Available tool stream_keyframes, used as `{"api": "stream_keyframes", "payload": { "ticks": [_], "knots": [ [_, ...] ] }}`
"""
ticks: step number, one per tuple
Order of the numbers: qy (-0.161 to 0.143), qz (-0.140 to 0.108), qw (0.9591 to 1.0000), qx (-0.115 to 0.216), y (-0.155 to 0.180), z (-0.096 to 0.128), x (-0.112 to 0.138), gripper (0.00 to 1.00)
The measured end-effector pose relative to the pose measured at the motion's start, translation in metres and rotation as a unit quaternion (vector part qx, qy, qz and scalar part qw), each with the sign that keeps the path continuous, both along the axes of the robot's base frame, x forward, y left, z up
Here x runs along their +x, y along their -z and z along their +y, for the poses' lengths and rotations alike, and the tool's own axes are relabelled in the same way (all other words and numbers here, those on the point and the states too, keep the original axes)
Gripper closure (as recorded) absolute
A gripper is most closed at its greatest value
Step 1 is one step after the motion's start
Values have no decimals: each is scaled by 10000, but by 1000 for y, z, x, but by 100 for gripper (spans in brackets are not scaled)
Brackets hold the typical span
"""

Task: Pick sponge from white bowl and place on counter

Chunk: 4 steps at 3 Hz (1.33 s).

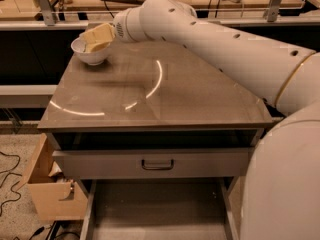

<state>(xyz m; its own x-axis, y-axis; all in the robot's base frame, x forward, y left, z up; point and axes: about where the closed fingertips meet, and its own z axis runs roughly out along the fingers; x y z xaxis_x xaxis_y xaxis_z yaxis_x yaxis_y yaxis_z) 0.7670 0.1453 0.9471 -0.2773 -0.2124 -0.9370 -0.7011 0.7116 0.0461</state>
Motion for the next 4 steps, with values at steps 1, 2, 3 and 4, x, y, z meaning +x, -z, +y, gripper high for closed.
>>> {"api": "stream_keyframes", "payload": {
  "ticks": [1, 2, 3, 4],
  "knots": [
    [-127, 53, 9999, 50, 9, 20, 3, 0],
    [-230, 95, 9996, 116, 17, 35, 4, 0],
    [-345, 112, 9993, 134, 26, 48, 5, 0],
    [-452, 91, 9989, 47, 34, 60, 4, 19]
  ]
}}
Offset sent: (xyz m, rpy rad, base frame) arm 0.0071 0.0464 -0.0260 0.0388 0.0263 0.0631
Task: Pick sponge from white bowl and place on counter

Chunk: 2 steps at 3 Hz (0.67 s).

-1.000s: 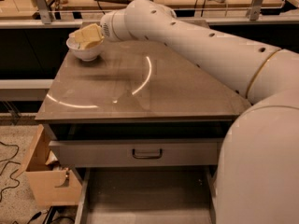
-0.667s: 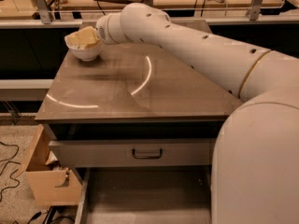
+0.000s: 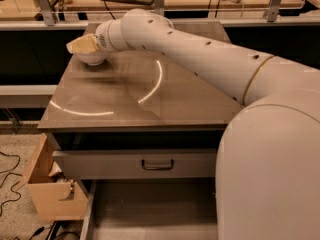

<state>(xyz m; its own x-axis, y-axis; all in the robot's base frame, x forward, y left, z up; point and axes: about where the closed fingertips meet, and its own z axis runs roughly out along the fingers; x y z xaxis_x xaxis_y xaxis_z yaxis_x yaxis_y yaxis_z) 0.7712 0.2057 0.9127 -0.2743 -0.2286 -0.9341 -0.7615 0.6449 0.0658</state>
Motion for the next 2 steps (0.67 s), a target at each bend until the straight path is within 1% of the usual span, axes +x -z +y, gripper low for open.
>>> {"api": "stream_keyframes", "payload": {
  "ticks": [1, 2],
  "knots": [
    [-94, 27, 9999, -47, 8, 9, -1, 41],
    [-105, 34, 9999, -47, 9, 11, -1, 65]
  ]
}}
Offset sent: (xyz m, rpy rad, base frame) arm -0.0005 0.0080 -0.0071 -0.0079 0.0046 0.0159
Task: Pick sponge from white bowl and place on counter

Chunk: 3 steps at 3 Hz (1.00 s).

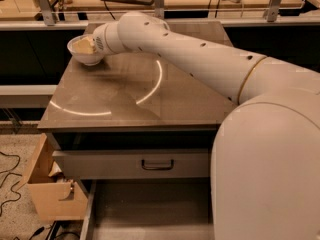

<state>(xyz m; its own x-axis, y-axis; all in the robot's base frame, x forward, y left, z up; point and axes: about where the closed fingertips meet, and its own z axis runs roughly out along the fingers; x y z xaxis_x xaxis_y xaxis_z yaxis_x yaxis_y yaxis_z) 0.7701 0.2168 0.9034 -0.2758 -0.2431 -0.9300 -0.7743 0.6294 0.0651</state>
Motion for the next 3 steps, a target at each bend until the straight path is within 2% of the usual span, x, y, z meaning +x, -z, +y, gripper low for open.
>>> {"api": "stream_keyframes", "payload": {
  "ticks": [1, 2, 3],
  "knots": [
    [-13, 7, 10000, -2, 1, 2, -1, 87],
    [-26, 14, 10000, -3, 2, 4, -1, 100],
    [-31, 3, 10000, -25, 1, 4, -1, 100]
  ]
}}
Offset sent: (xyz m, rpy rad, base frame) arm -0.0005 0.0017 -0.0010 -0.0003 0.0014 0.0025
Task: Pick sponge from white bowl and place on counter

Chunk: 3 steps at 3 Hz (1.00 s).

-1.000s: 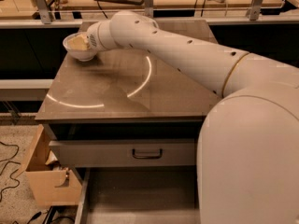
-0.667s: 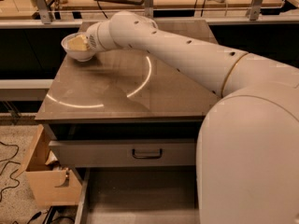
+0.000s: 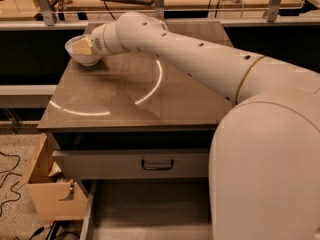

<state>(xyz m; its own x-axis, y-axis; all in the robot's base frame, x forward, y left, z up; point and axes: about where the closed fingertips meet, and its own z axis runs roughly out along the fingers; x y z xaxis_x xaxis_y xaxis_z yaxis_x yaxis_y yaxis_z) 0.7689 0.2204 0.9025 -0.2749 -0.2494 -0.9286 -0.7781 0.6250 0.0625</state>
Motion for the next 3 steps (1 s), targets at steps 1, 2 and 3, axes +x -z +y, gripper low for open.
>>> {"api": "stream_keyframes", "payload": {
  "ticks": [1, 2, 3],
  "knots": [
    [42, -185, 9996, -217, -20, -11, 3, 100],
    [125, -532, 9974, -472, -60, -32, 8, 100],
    [-20, -780, 9957, -504, -100, -72, 7, 100]
  ]
}}
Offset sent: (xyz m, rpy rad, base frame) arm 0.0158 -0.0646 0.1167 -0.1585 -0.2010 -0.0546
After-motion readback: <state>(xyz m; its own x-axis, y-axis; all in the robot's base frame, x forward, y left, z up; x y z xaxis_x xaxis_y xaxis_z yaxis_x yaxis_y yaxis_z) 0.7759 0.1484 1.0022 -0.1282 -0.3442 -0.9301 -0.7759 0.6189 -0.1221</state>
